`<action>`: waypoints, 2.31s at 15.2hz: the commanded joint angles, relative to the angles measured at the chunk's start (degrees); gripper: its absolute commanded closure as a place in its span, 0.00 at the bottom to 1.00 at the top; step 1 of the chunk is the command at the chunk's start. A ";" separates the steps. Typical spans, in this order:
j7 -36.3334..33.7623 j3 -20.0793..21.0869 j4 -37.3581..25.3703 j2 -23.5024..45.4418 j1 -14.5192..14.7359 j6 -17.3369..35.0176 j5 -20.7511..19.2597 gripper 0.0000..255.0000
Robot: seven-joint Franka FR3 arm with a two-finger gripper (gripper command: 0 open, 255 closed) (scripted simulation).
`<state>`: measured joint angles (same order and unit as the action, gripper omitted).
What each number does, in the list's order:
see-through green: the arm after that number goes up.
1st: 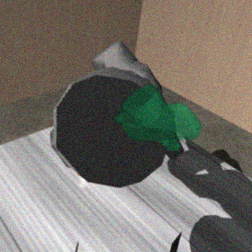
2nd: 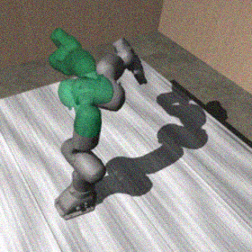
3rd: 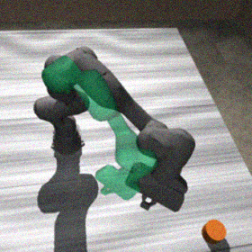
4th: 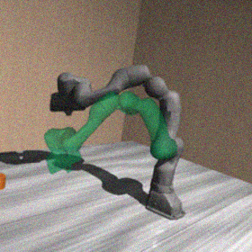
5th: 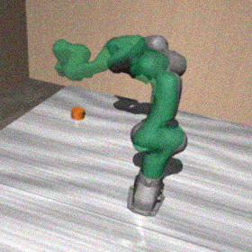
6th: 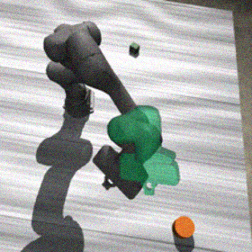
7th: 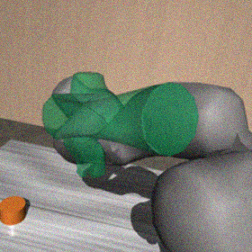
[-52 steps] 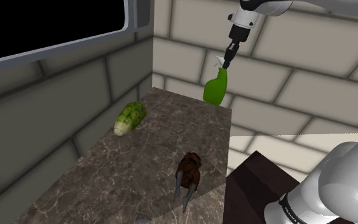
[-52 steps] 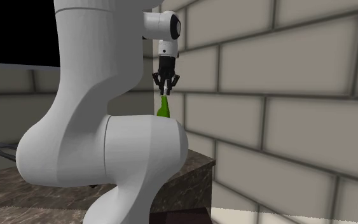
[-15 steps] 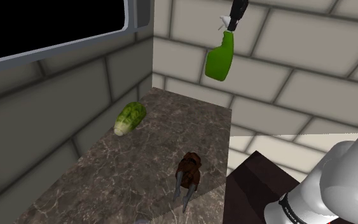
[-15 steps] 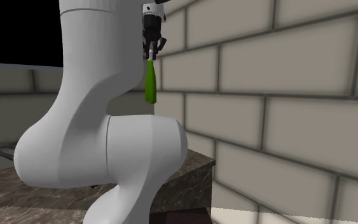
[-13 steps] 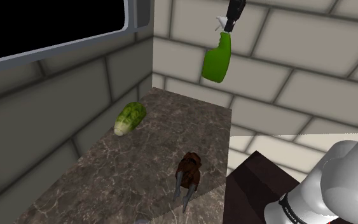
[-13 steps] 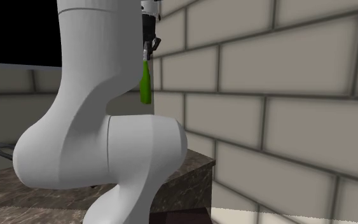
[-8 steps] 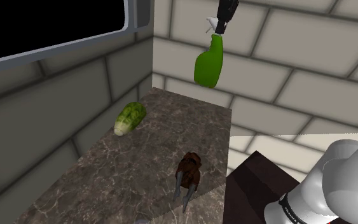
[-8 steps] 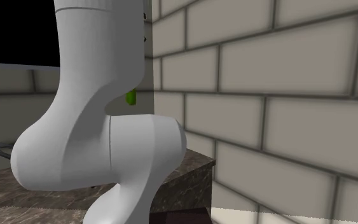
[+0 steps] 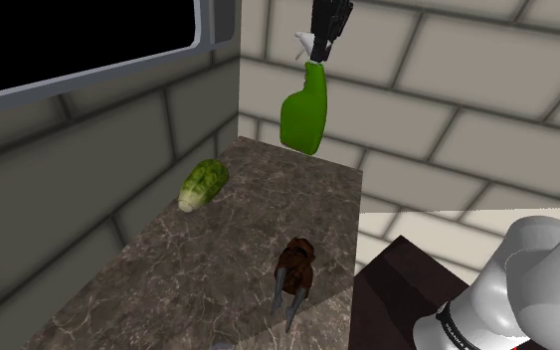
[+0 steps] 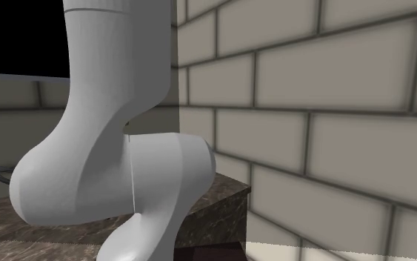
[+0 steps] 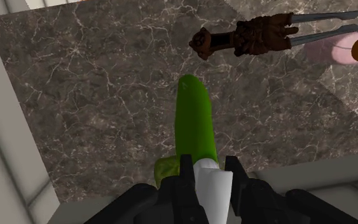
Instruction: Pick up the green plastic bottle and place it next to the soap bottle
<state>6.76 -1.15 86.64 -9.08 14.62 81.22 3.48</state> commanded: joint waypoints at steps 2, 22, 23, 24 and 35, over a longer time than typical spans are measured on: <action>-4.18 2.45 0.16 0.48 1.67 0.92 0.11 1.00; -32.82 18.06 -18.67 18.43 15.96 0.78 -5.21 1.00; -34.20 18.66 -20.91 20.23 17.04 0.26 -5.98 1.00; -35.56 19.18 -23.40 22.17 18.23 -0.37 -6.82 1.00; -42.30 20.96 -32.82 32.23 25.28 -0.20 -11.19 1.00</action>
<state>-35.52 19.71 50.49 24.64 40.60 79.11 -8.22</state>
